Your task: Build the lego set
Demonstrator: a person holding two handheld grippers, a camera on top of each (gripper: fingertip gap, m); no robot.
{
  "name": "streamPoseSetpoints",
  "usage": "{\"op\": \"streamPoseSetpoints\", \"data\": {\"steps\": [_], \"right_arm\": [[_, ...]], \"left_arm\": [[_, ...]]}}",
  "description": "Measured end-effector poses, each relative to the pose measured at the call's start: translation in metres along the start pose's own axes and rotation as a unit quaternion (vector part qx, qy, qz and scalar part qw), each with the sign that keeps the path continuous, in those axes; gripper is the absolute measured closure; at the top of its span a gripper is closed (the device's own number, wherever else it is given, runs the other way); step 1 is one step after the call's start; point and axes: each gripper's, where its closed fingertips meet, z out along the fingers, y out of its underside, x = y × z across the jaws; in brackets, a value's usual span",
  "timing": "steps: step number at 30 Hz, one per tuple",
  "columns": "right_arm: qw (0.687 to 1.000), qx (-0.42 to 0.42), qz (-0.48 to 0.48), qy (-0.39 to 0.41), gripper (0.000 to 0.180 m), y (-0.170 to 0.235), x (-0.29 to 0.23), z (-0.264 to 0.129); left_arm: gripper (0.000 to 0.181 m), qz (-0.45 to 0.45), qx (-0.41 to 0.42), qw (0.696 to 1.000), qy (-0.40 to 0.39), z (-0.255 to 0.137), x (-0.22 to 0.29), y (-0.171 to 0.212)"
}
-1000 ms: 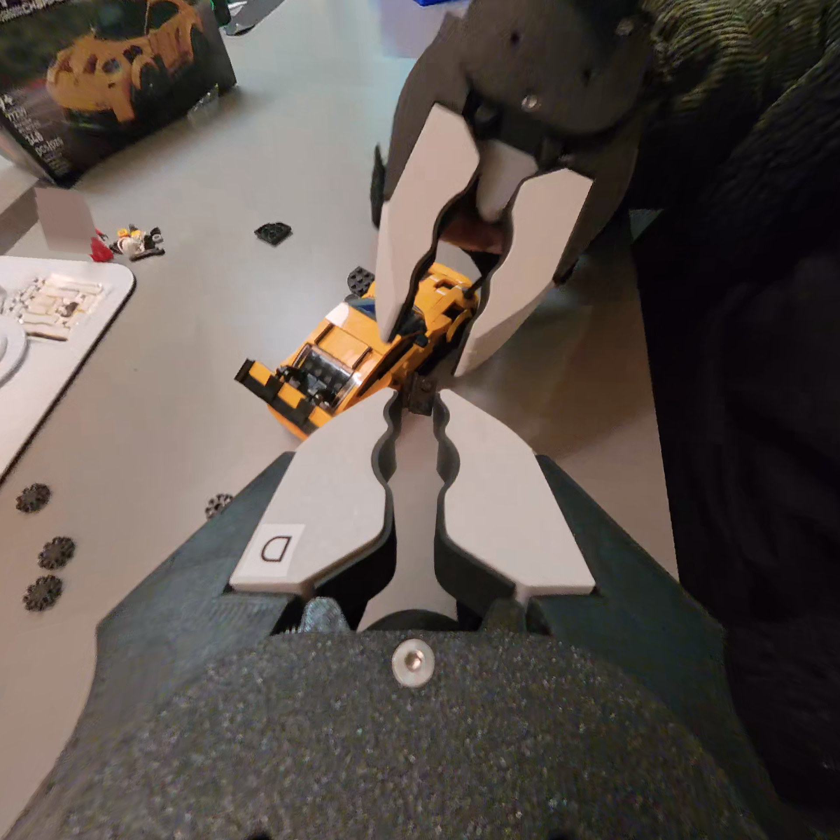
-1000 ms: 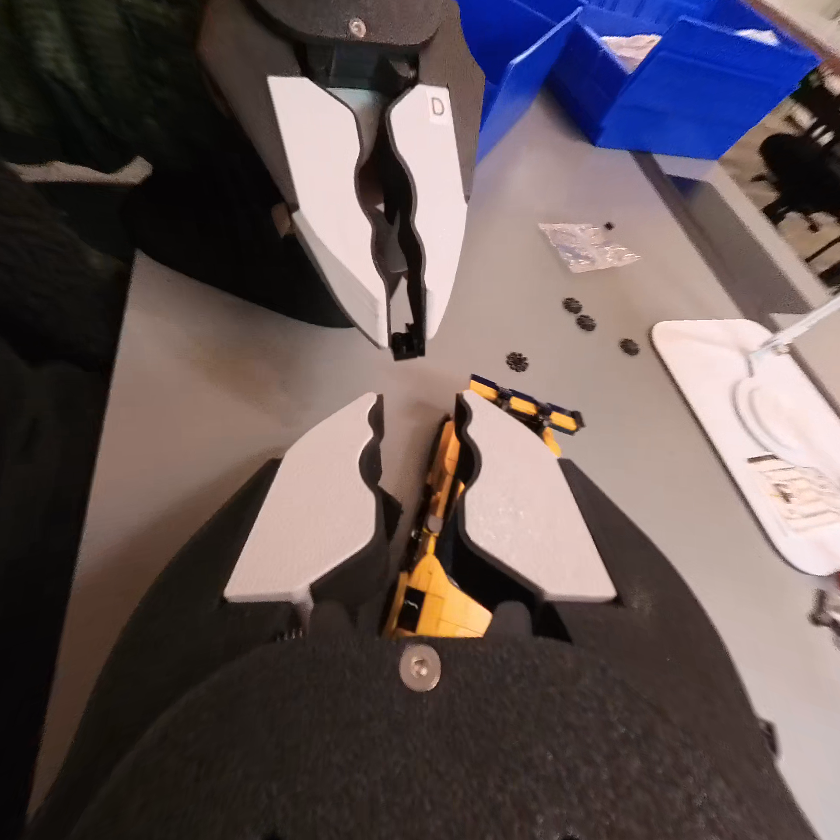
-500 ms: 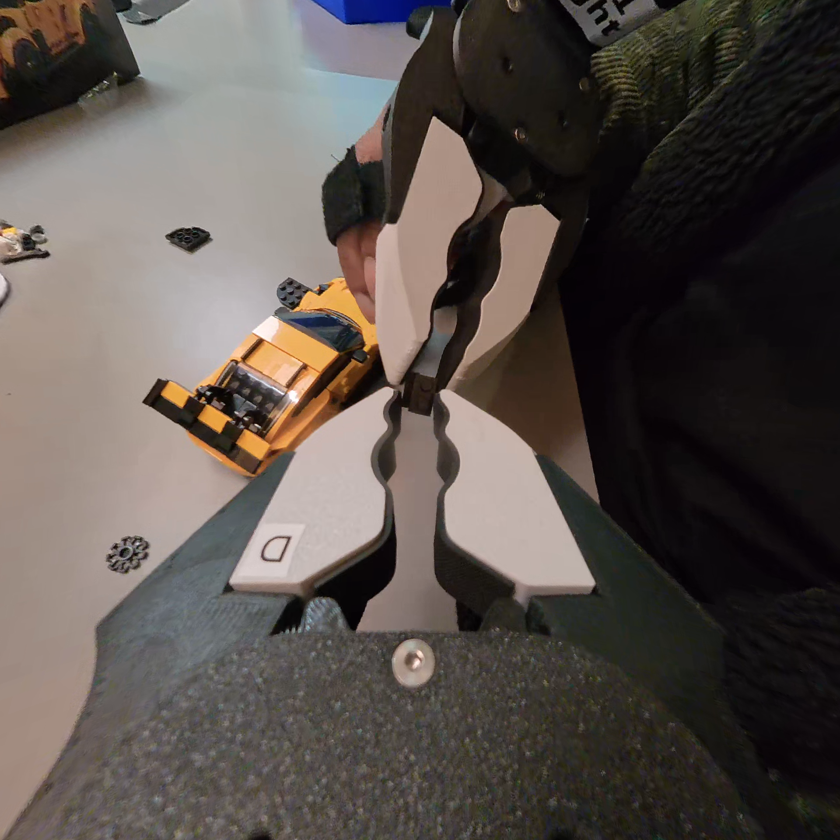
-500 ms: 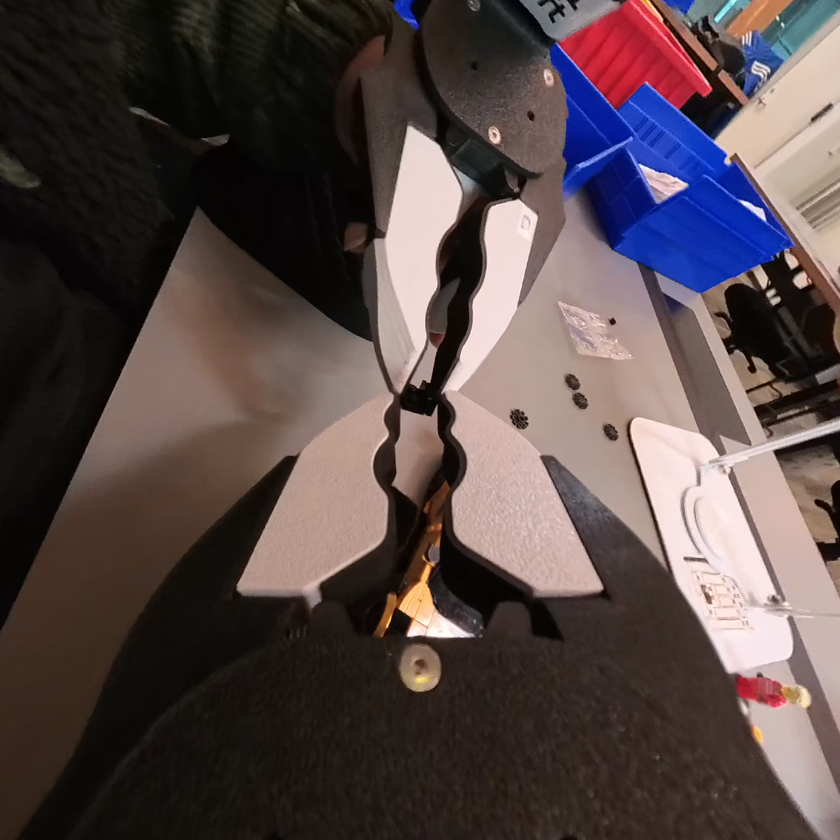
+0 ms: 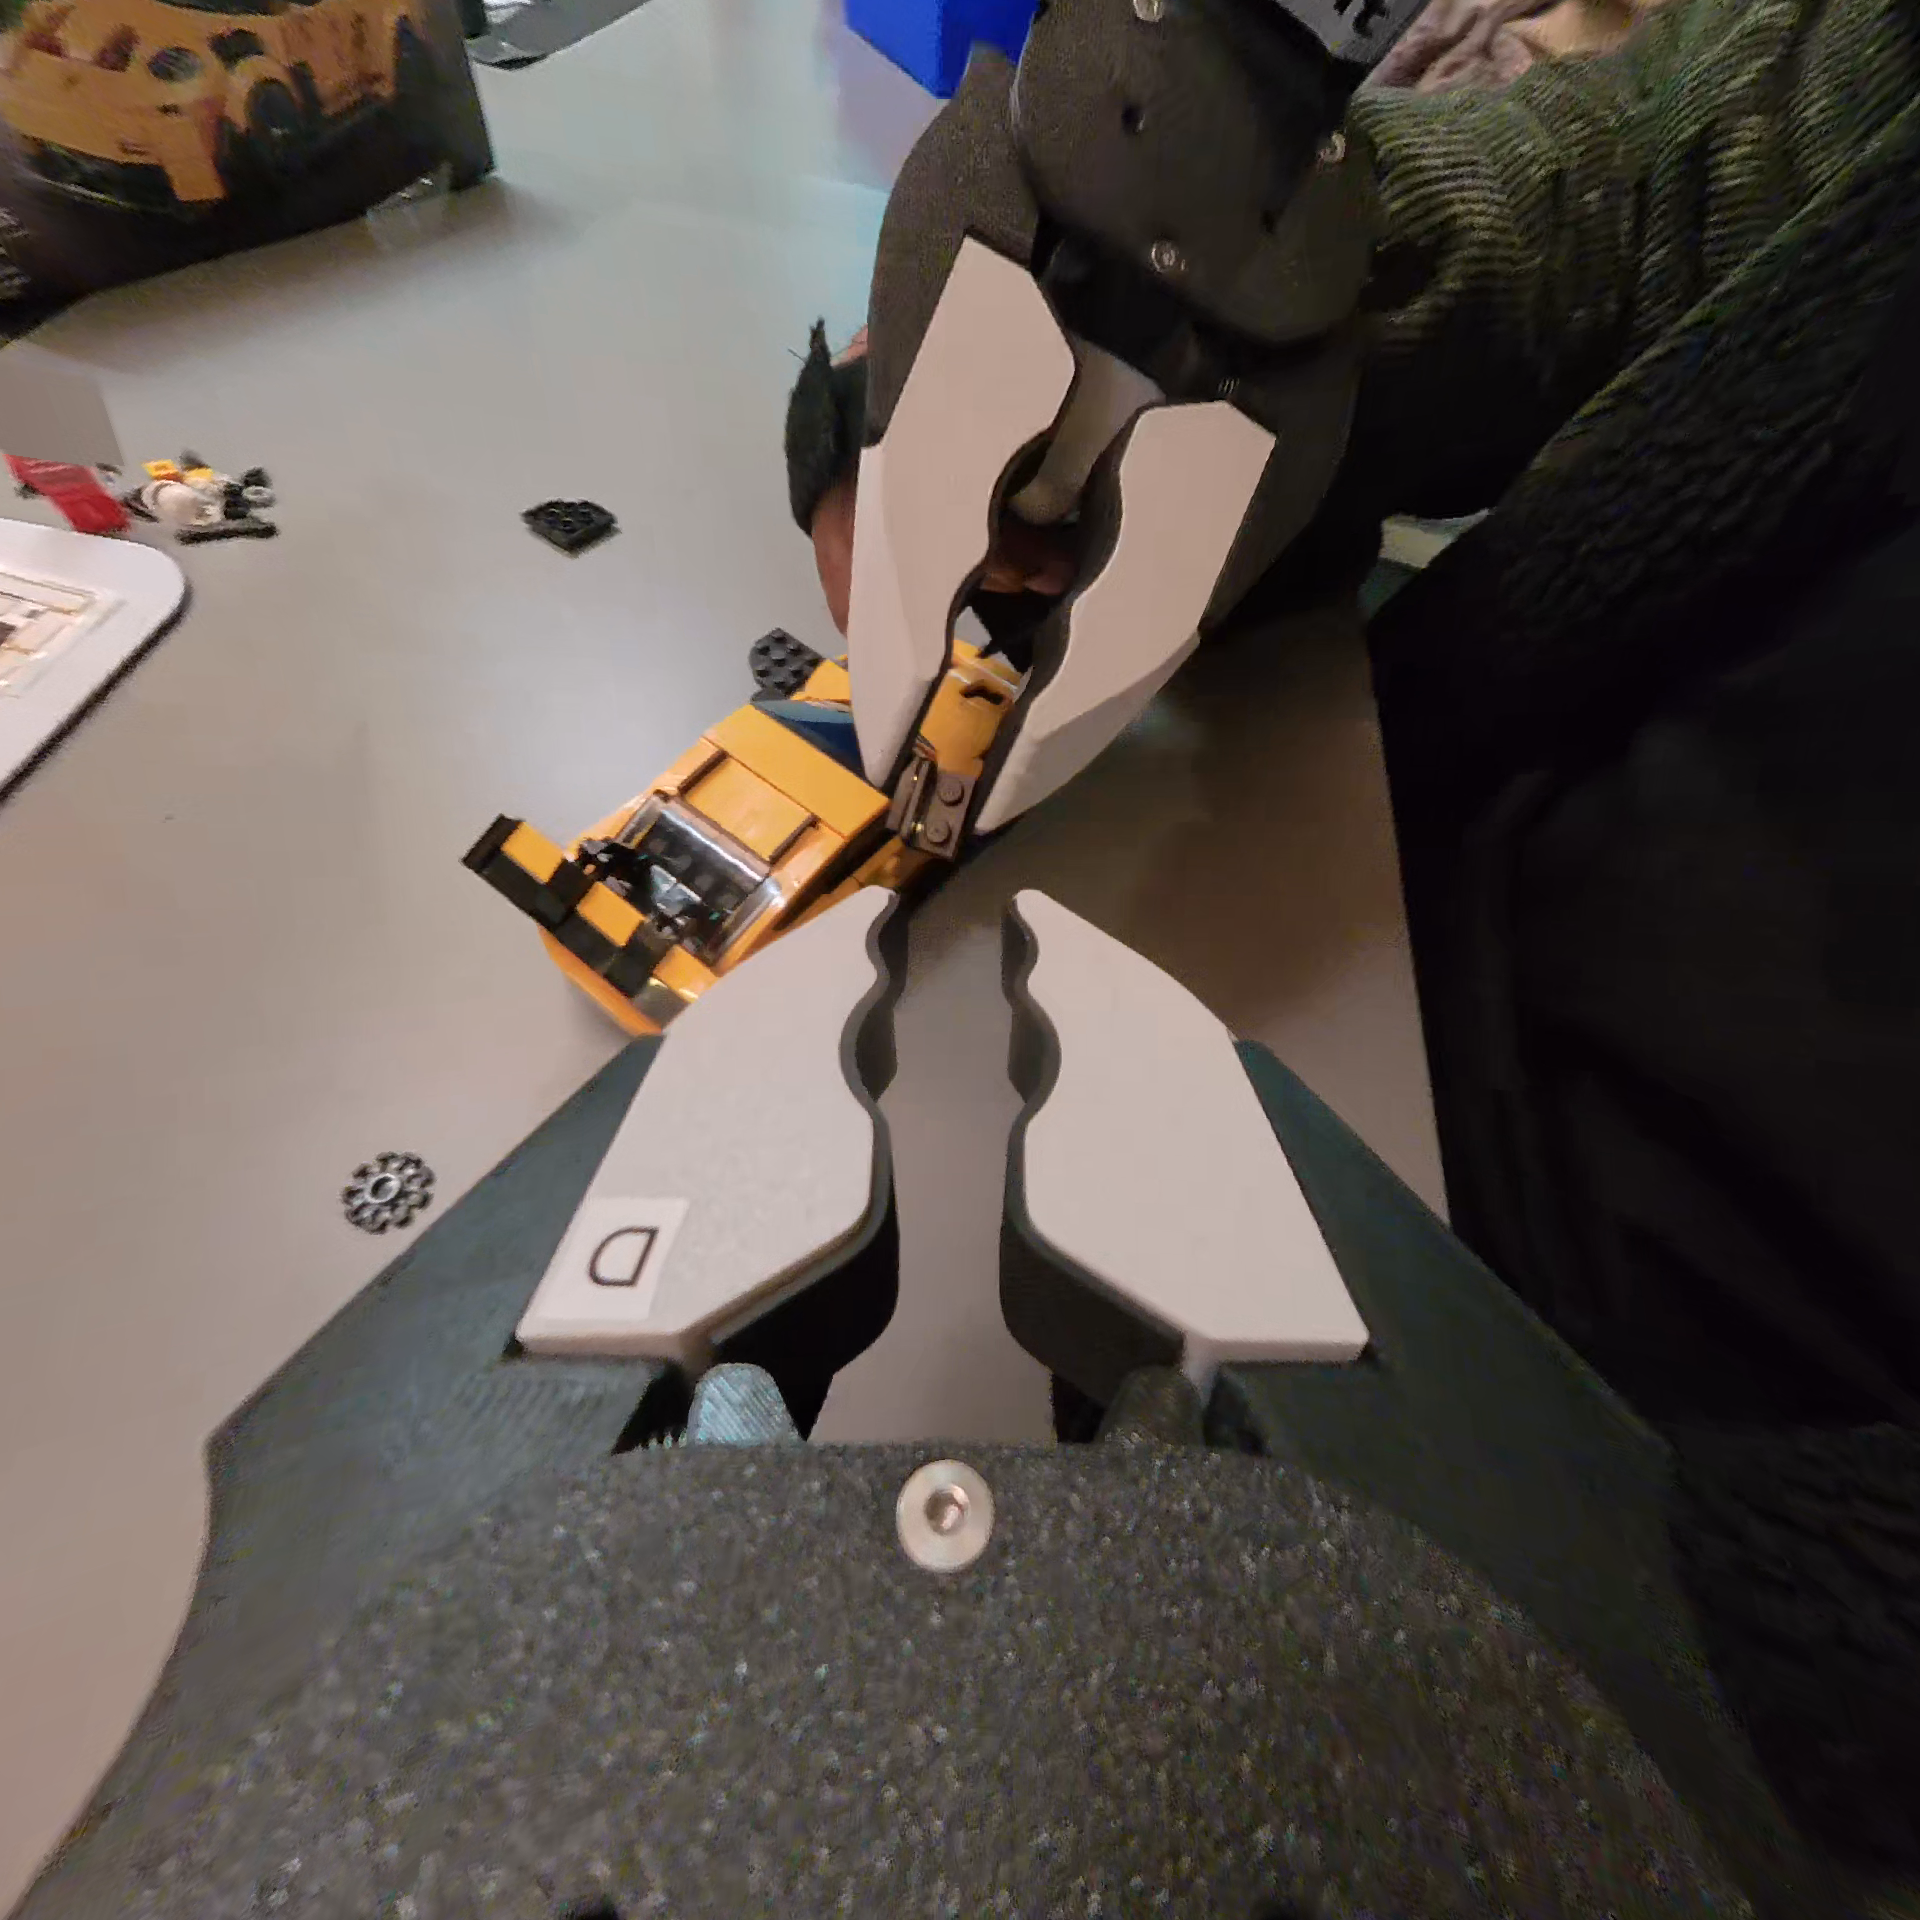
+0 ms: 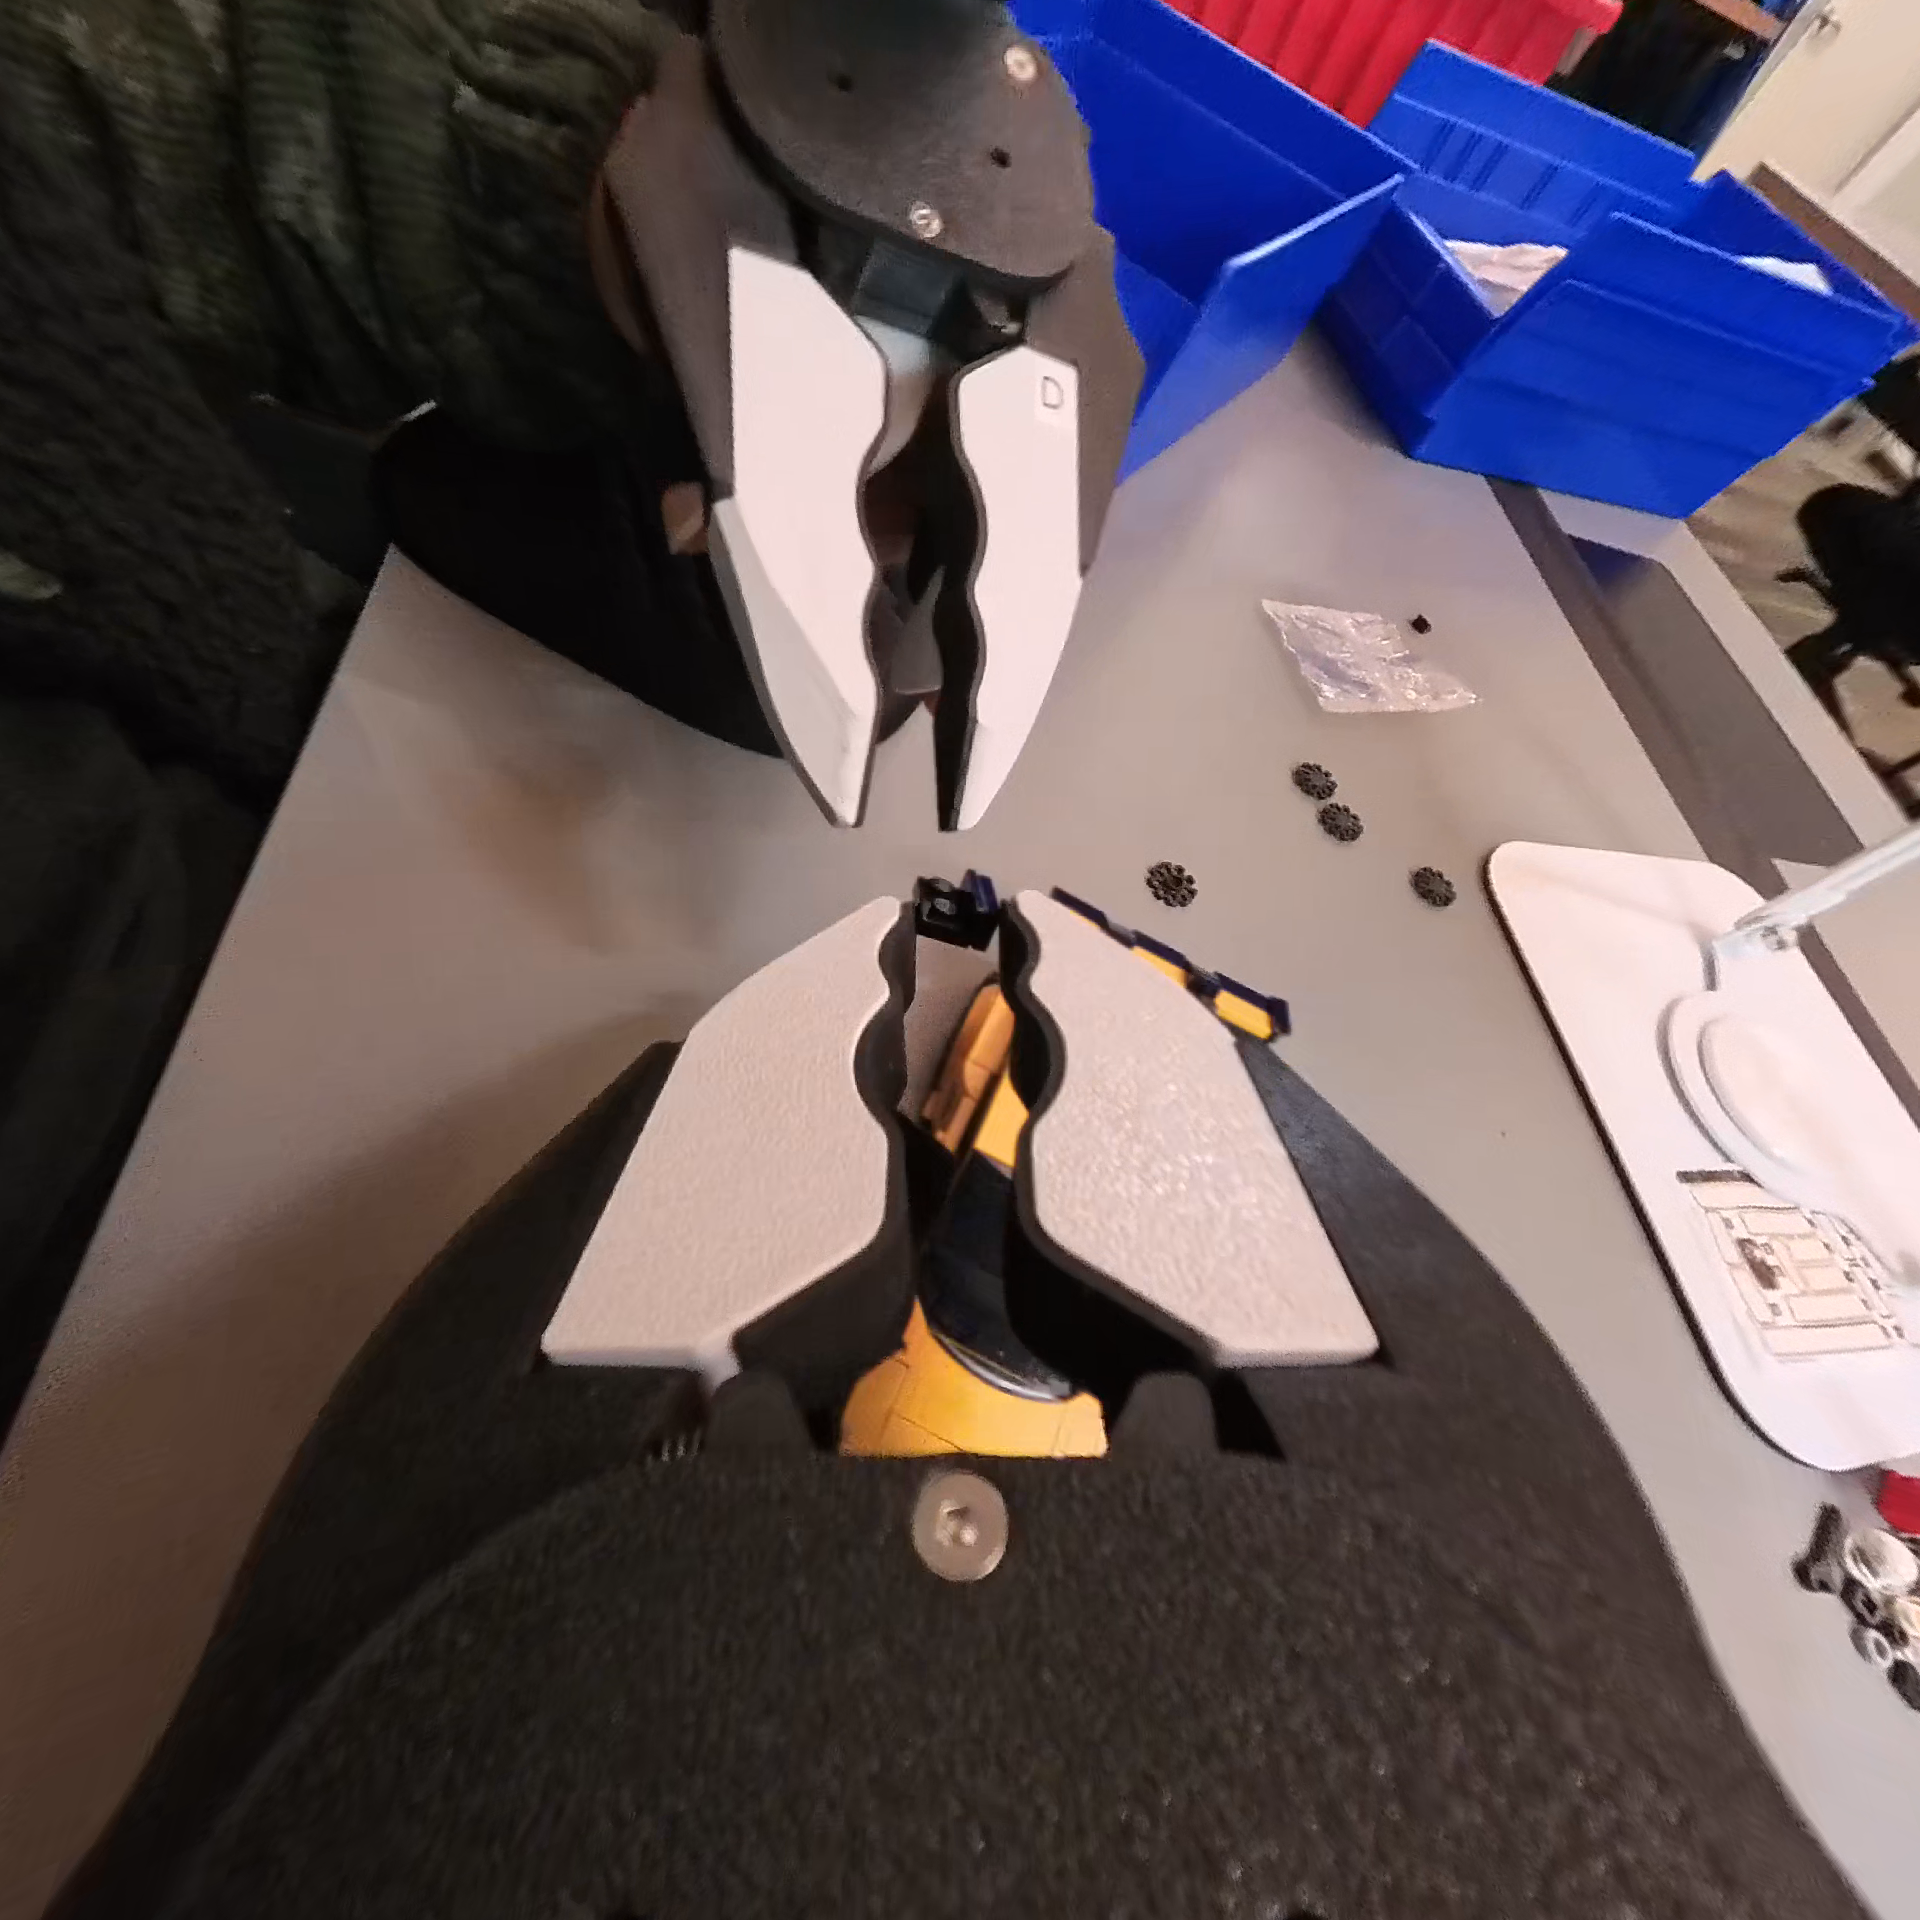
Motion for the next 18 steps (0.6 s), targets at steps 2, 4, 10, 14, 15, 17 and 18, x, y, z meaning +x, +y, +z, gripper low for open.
{"op": "streamPoseSetpoints", "data": {"steps": [2,4,10,14,15,17,18], "right_arm": [[0.999,0.005,0.032,-0.015,0.165,-0.001,0.007,-0.002],[0.995,0.025,0.08,-0.046,0.165,-0.004,0.011,-0.004],[0.969,0.076,0.203,-0.118,0.165,-0.004,0.036,-0.013],[0.946,0.111,0.259,-0.161,0.165,-0.003,0.045,-0.019],[0.939,0.12,0.274,-0.171,0.165,-0.002,0.047,-0.02],[0.923,0.135,0.306,-0.192,0.165,-0.002,0.049,-0.022],[0.915,0.14,0.32,-0.202,0.165,-0.001,0.05,-0.023]], "left_arm": [[0.163,0.004,0.005,1.0,-0.022,0.002,-0.005,-0.004],[0.163,0.022,0.007,0.999,-0.049,0.005,-0.01,-0.009],[0.163,0.032,0.009,0.994,-0.104,0.013,-0.026,-0.026],[0.165,0.012,0.018,0.991,-0.134,0.017,-0.038,-0.032],[0.166,0.009,0.024,0.99,-0.138,0.018,-0.04,-0.035],[0.167,0.007,0.03,0.989,-0.144,0.018,-0.042,-0.038],[0.167,0.012,0.031,0.988,-0.151,0.018,-0.043,-0.04]]}}
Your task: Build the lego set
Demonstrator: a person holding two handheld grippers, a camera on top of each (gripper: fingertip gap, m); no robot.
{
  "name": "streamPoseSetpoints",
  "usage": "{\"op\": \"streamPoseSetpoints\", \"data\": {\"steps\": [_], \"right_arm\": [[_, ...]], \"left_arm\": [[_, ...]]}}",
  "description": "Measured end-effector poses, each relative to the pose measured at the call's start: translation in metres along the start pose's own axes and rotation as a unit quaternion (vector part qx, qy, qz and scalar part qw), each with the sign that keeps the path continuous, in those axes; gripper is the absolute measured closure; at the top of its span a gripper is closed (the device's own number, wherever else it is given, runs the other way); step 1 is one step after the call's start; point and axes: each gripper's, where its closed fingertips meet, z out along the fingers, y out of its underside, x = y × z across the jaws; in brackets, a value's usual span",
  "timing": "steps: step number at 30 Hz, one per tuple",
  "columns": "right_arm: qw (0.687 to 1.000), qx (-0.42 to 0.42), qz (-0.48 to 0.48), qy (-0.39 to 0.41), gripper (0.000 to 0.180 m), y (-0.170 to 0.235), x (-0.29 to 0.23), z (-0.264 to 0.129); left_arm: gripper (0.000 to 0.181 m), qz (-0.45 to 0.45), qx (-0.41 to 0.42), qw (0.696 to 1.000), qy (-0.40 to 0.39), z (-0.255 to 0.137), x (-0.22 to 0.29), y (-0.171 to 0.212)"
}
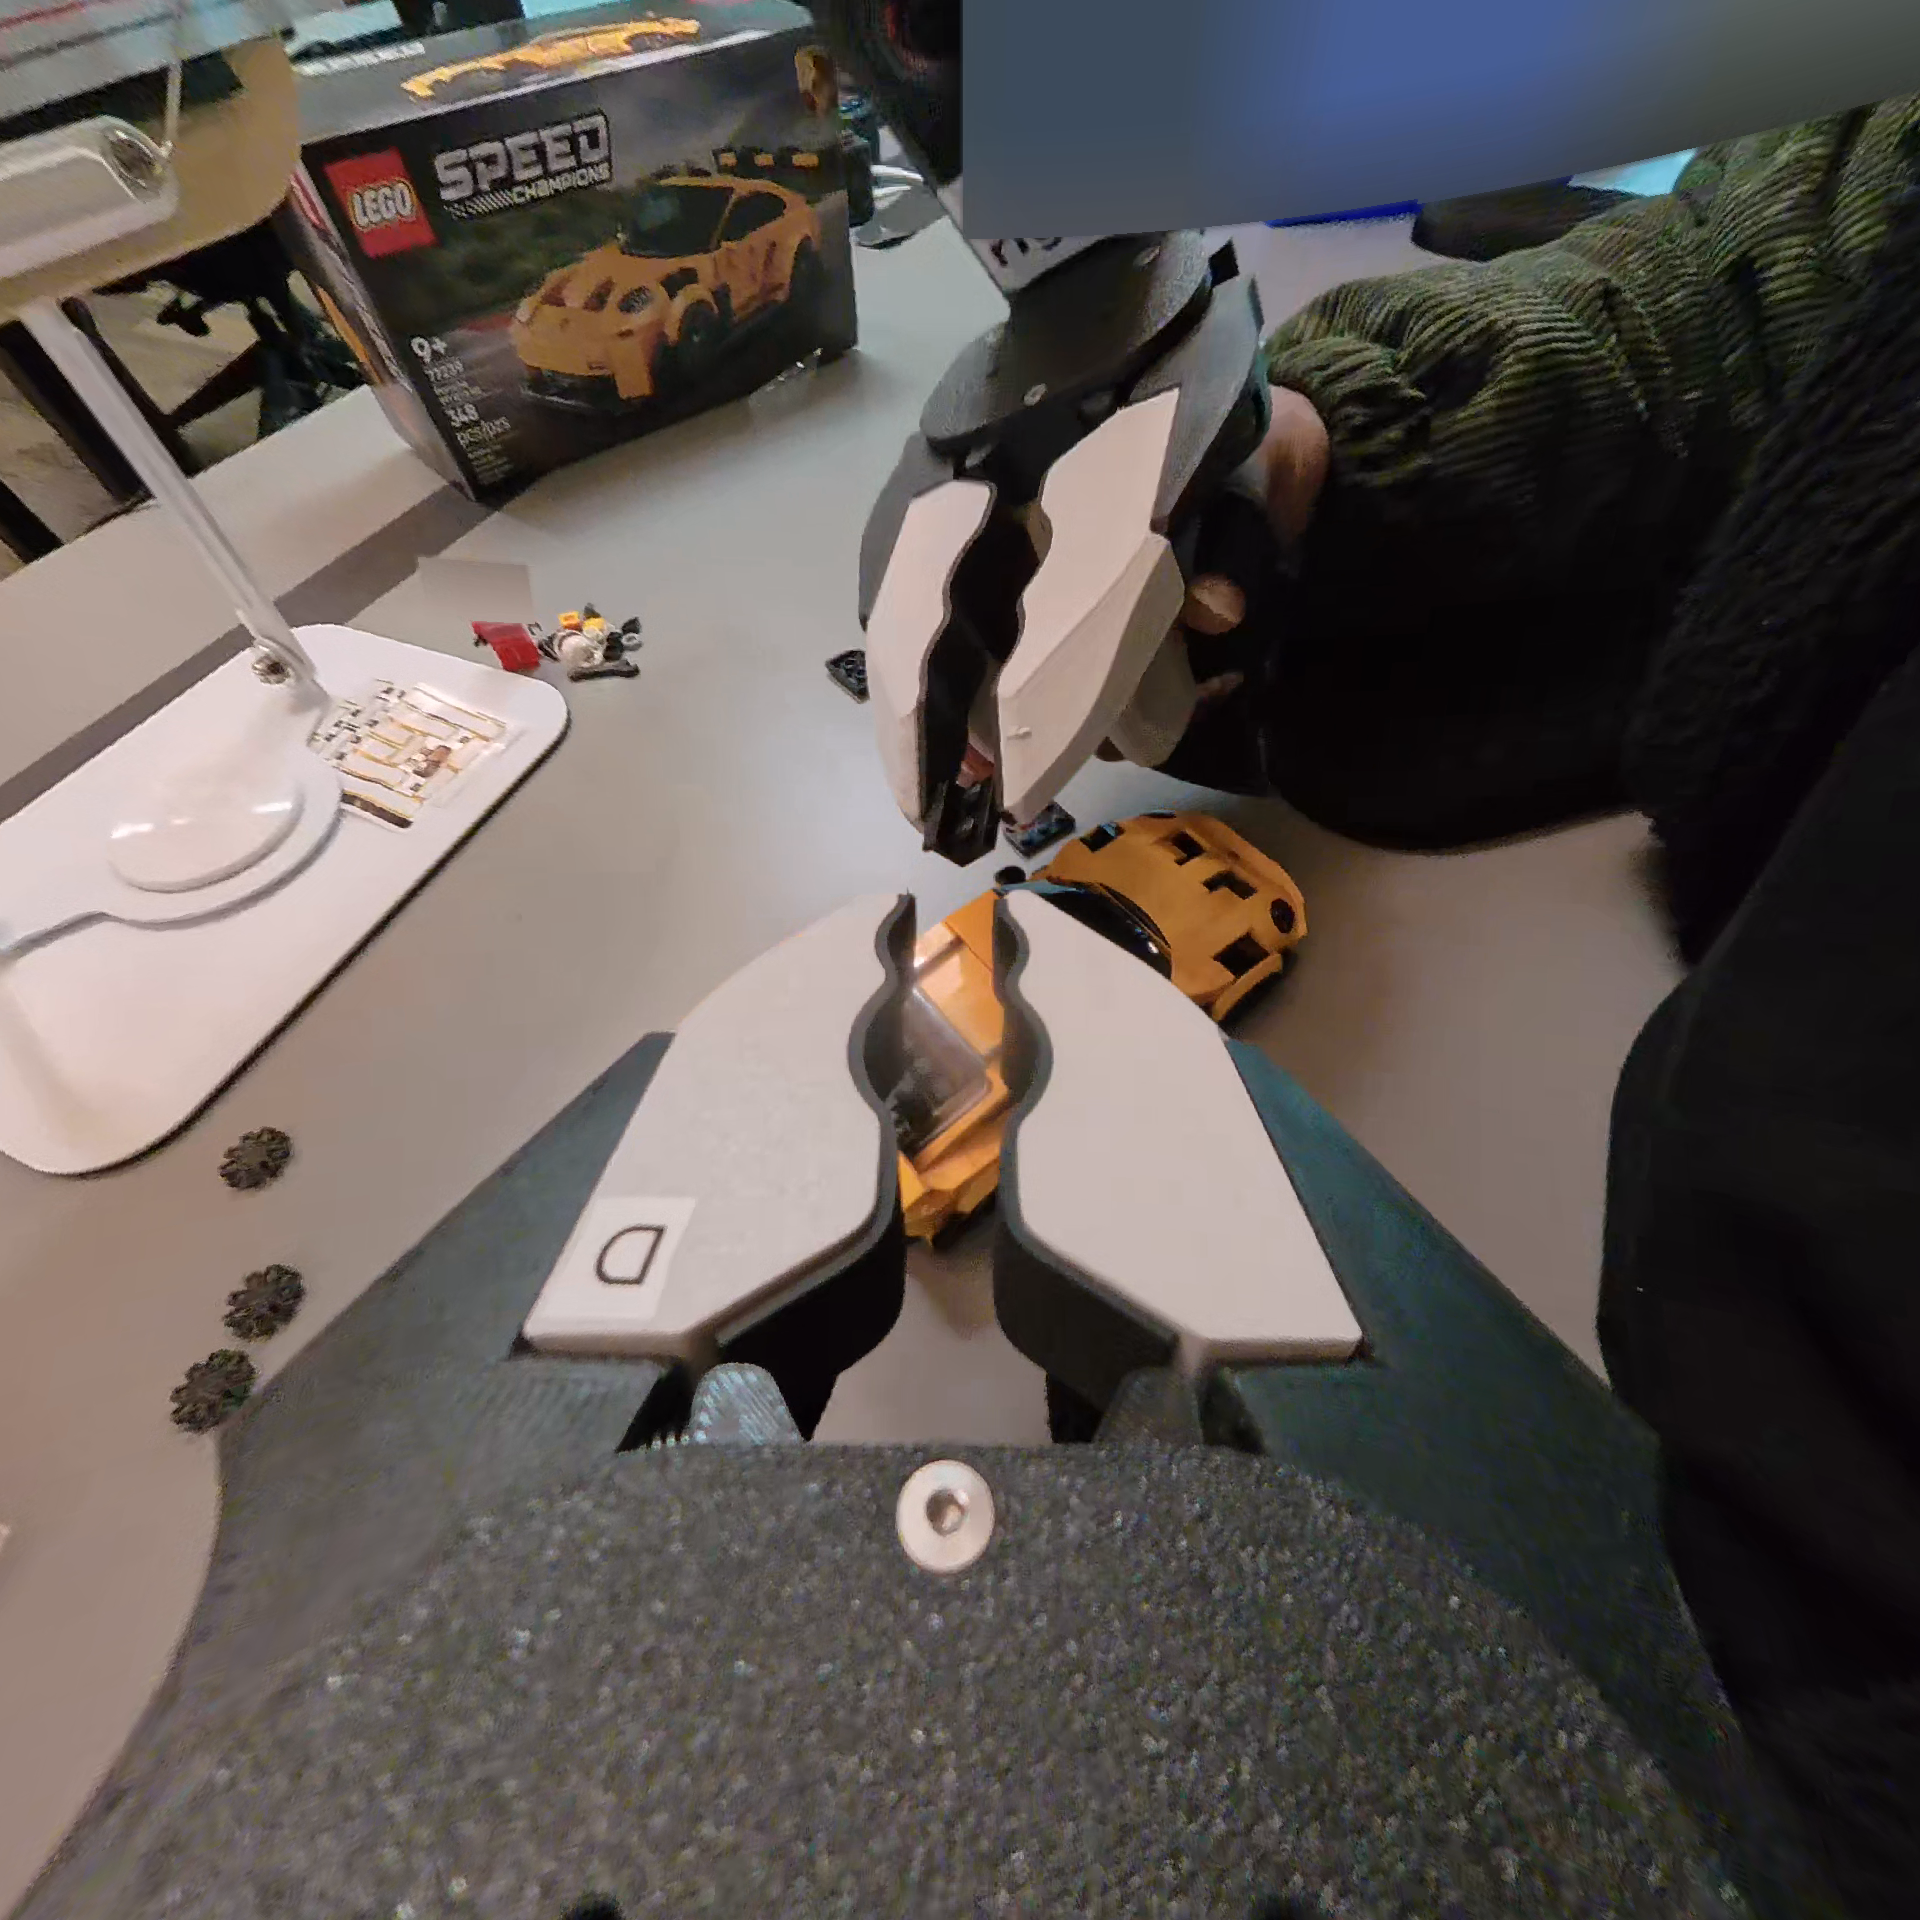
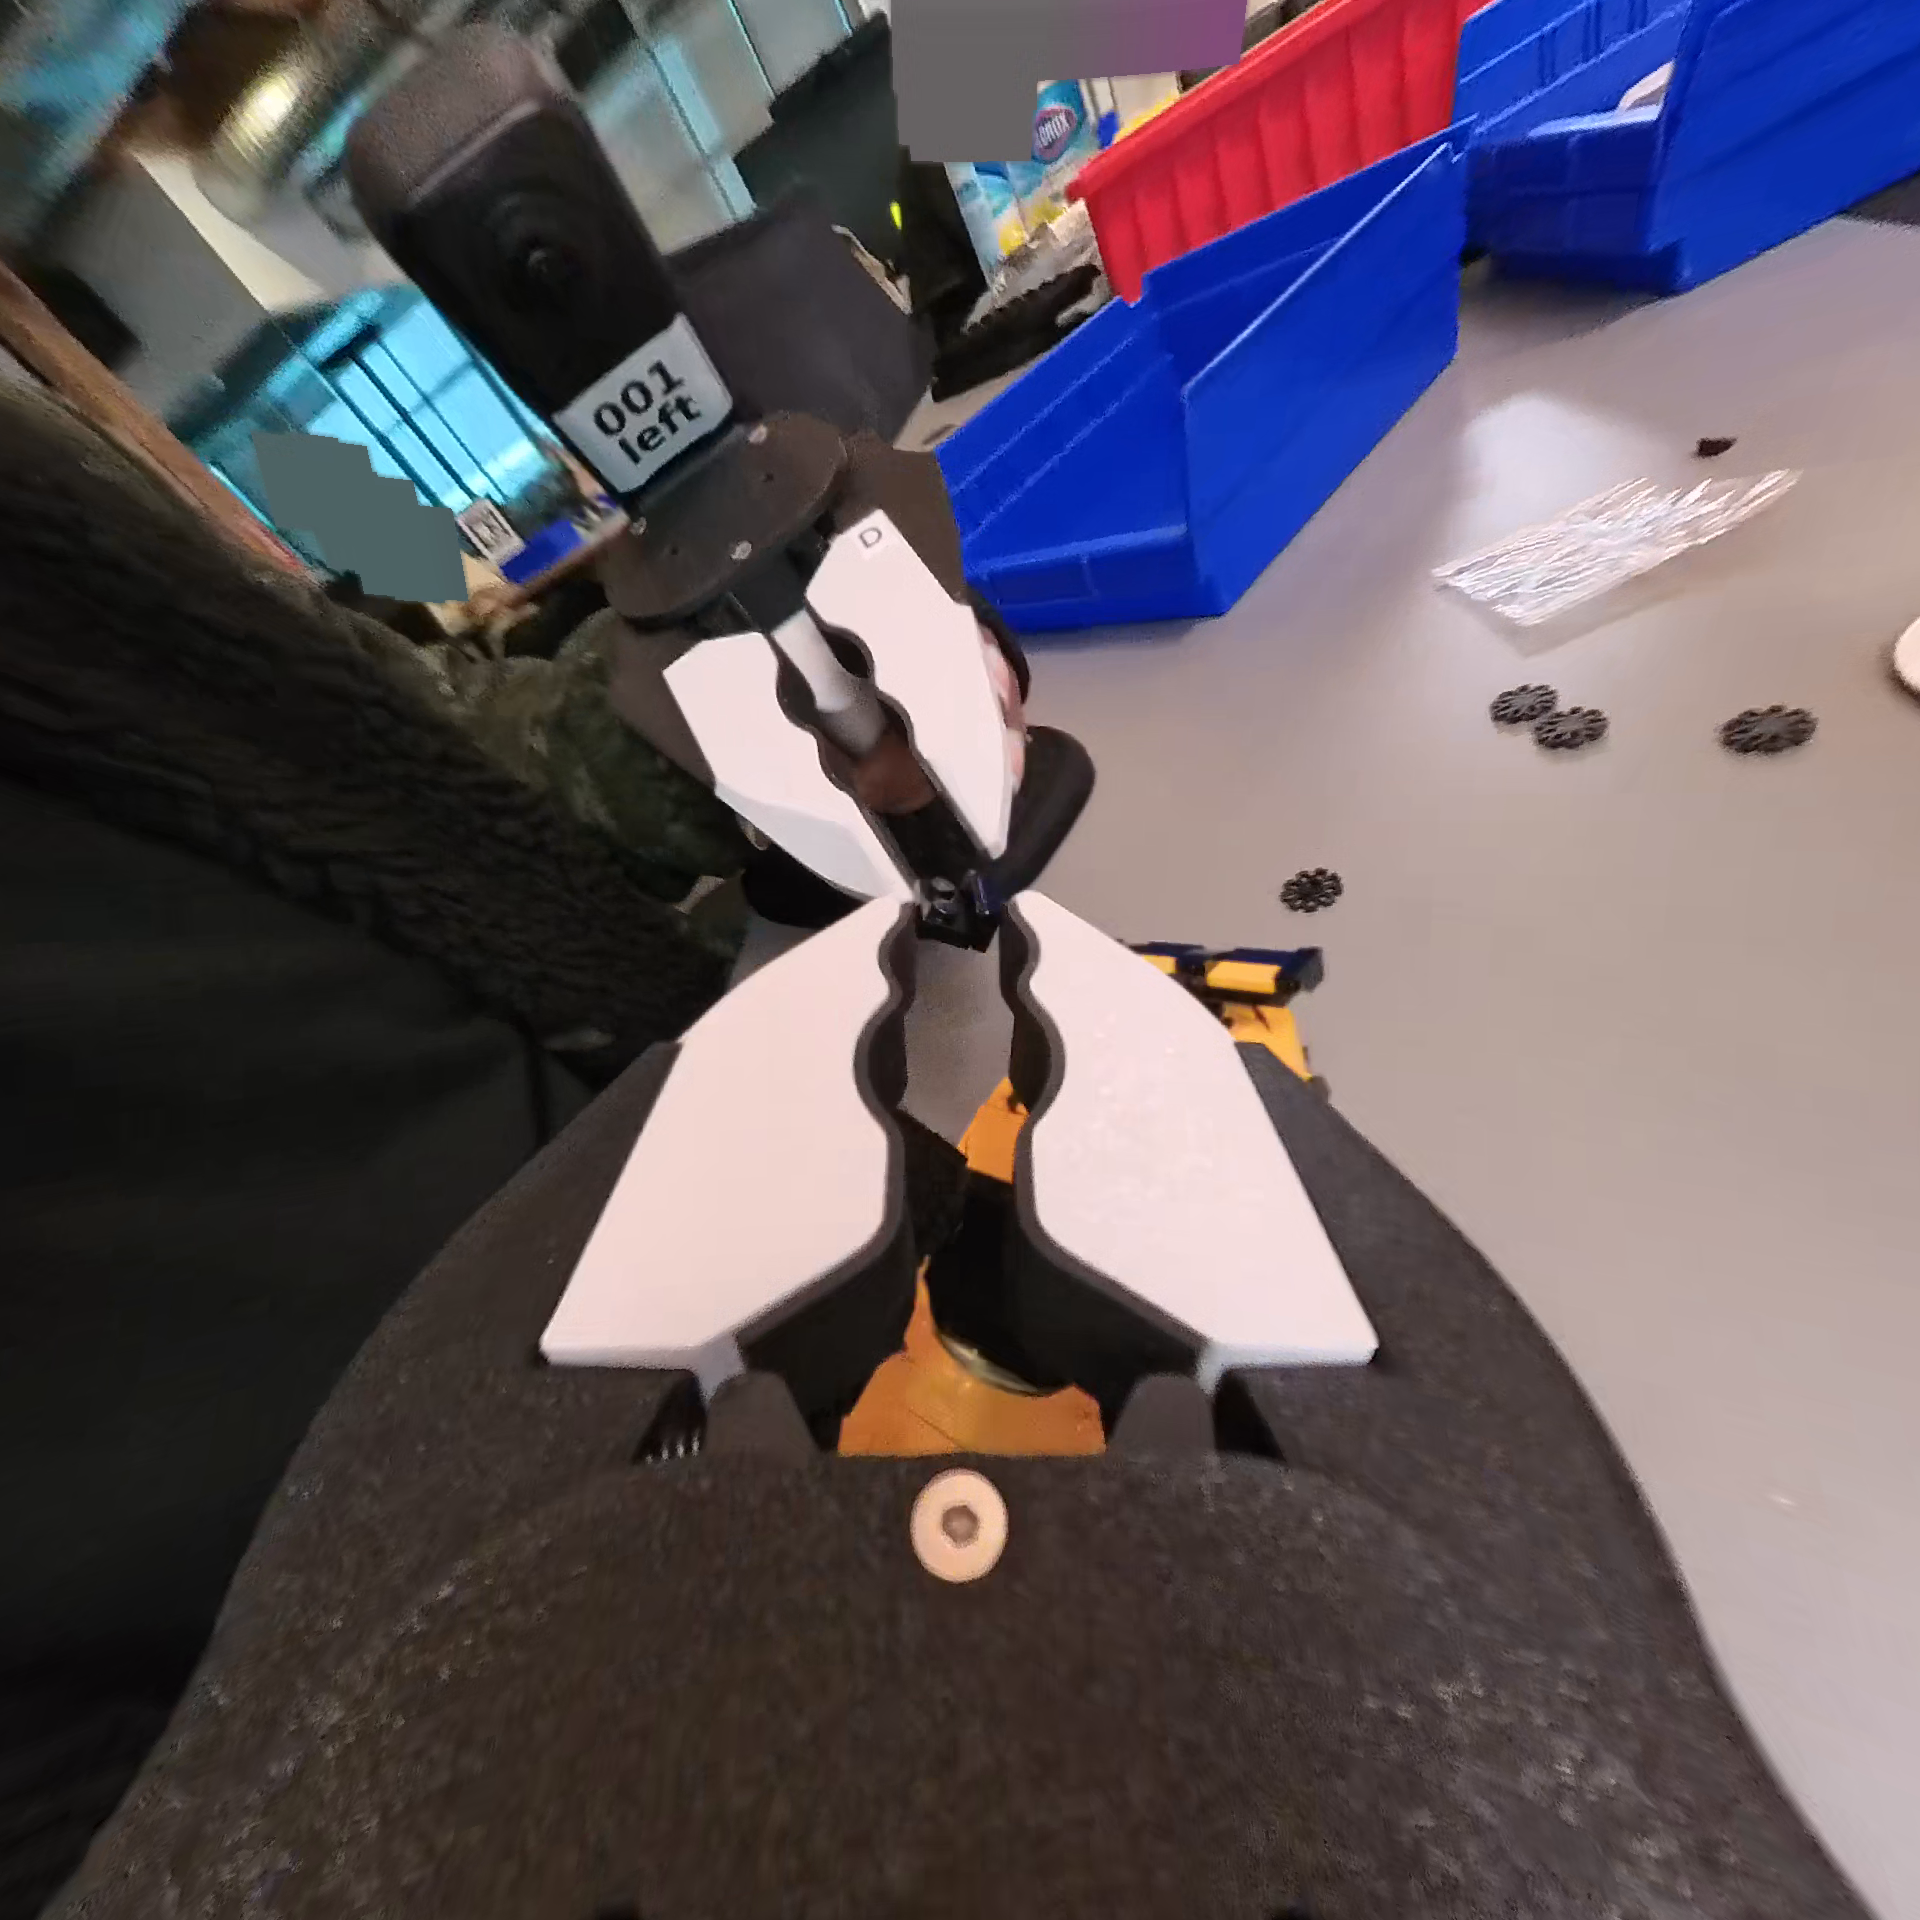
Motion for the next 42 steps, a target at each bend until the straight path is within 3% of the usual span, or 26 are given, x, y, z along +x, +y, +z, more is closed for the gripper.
{"op": "streamPoseSetpoints", "data": {"steps": [10,19,26,30,34,42], "right_arm": [[1.0,0.011,0.021,-0.009,0.165,0.002,-0.001,0.001],[0.999,-0.005,0.043,-0.002,0.165,0.01,0.001,0.003],[0.998,-0.017,0.064,0.003,0.165,0.017,0.004,0.003],[0.999,-0.008,0.043,0.007,0.164,0.014,0.003,0.003],[0.999,-0.003,-0.016,0.029,0.162,0.012,0.005,0.001],[0.989,-0.022,-0.117,0.086,0.156,0.018,0.016,-0.002]], "left_arm": [[0.177,0.041,0.017,0.999,-0.009,0.006,0.005,-0.006],[0.175,0.124,-0.014,0.989,-0.077,0.007,0.004,0.003],[0.178,0.145,-0.029,0.986,-0.077,0.012,0.007,0.009],[0.178,0.079,-0.013,0.995,-0.062,0.012,0.009,0.008],[0.178,-0.057,0.03,0.998,-0.029,0.01,0.006,0.004],[0.178,-0.269,0.086,0.959,0.019,0.004,-0.007,0.004]]}}
